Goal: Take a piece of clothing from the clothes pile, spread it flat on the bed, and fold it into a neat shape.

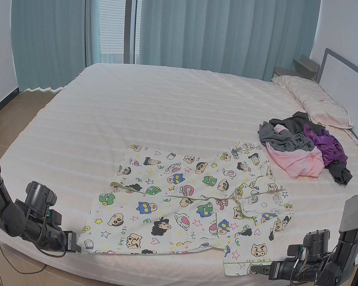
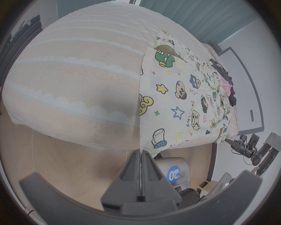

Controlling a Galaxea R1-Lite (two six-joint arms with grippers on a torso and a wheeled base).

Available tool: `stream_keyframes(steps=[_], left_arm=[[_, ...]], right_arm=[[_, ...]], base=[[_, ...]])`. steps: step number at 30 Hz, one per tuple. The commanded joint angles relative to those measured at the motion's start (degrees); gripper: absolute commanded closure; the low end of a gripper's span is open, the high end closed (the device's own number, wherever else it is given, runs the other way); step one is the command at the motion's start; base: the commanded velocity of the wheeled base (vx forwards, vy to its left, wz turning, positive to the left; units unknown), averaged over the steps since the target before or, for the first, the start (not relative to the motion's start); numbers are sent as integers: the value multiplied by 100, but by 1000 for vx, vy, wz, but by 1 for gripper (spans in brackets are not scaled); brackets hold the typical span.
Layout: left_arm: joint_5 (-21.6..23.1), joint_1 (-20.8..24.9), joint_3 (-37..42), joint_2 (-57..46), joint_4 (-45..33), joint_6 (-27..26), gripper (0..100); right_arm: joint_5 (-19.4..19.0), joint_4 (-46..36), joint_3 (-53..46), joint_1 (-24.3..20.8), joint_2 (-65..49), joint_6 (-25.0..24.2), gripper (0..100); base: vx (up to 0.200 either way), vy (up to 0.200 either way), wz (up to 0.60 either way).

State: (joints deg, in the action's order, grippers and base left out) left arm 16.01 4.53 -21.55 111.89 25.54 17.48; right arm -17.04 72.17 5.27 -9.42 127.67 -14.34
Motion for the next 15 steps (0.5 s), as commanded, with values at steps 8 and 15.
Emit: stream_keyframes(steps=[8, 15], left_arm=[[-1, 4, 11, -18, 4, 1, 100], [-10, 39, 134, -106, -5, -34, 100]], right_arm=[[78, -1, -114, 134, 118, 10, 100], [87, -98, -527, 468, -208, 115, 100]], base=[[0, 0, 0], [0, 0, 0]])
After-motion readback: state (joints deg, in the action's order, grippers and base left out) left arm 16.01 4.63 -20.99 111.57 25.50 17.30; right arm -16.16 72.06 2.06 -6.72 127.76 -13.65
